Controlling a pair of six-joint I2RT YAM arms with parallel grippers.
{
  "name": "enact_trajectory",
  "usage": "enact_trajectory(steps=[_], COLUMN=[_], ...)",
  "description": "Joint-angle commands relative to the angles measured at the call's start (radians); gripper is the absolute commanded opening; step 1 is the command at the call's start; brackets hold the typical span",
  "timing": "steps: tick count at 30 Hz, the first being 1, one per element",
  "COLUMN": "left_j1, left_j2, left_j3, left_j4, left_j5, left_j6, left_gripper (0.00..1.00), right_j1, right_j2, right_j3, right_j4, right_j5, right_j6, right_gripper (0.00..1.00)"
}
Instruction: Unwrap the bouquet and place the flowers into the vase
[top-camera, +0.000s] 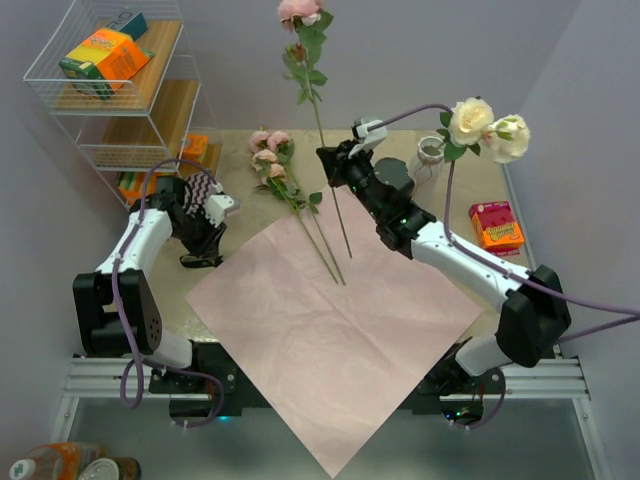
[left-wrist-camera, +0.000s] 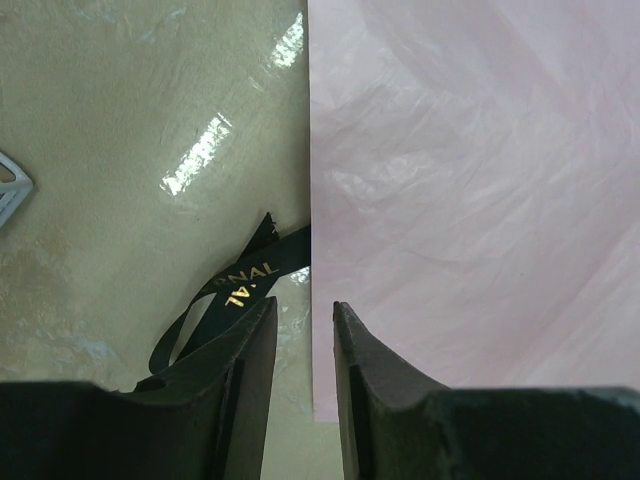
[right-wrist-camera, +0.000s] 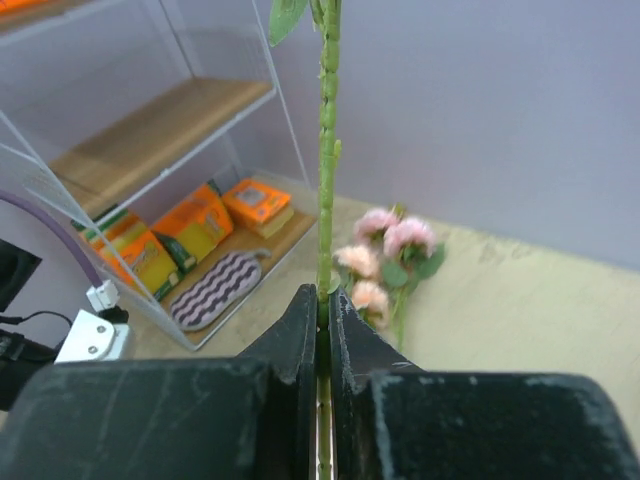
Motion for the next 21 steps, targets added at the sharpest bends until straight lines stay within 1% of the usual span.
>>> enact_trajectory(steps=[1, 3, 4, 7, 9, 12, 14, 16, 17, 21], left_j1=[0.010, 0.009, 0.009, 0.009, 0.011, 0.011, 0.009, 0.010, 0.011, 0.009], left_j2=[-0.022, -0.016, -0.012, 0.002, 0.011, 0.018, 0.016, 0.012, 0.008, 0.004], left_j3=[0.029, 0.032, 0.034, 0.046, 0.052, 0.061, 0.061, 0.058, 0.055, 0.048], left_j4=[-0.003, 0.001, 0.002, 0.000, 0.000, -0.005, -0.006, -0.008, -0.006, -0.006], left_j5=[0.025, 0.028, 0.031, 0.045, 0.051, 0.062, 0.065, 0.060, 0.060, 0.059], left_j6=[0.009, 0.006, 0.004, -0.002, -0.008, -0.011, -0.010, -0.006, -0.005, 0.000], left_gripper=[0.34, 0.34, 0.34, 0.34, 0.34, 0.34, 0.34, 0.34, 0.34, 0.34], right_j1=[0.006, 0.009, 0.008, 0.008, 0.008, -0.006, -0.044, -0.092, -0.136, -0.211], right_j2=[-0.143, -0.196, -0.208, -0.259, -0.282, -0.288, -0.265, -0.244, -0.216, -0.122], right_j3=[-0.032, -0.035, -0.034, -0.023, -0.037, -0.048, -0.043, -0.026, -0.017, 0.037], right_j4=[0.247, 0.254, 0.237, 0.165, 0.169, 0.198, 0.247, 0.316, 0.336, 0.476], right_j5=[0.019, 0.001, -0.036, -0.068, -0.038, 0.039, 0.068, 0.077, 0.076, 0.116], right_j6=[-0.354, -0.422, -0.464, -0.492, -0.508, -0.590, -0.639, -0.619, -0.613, -0.614], right_gripper=[0.00, 0.00, 0.00, 0.00, 0.00, 0.00, 0.00, 0.00, 0.00, 0.00])
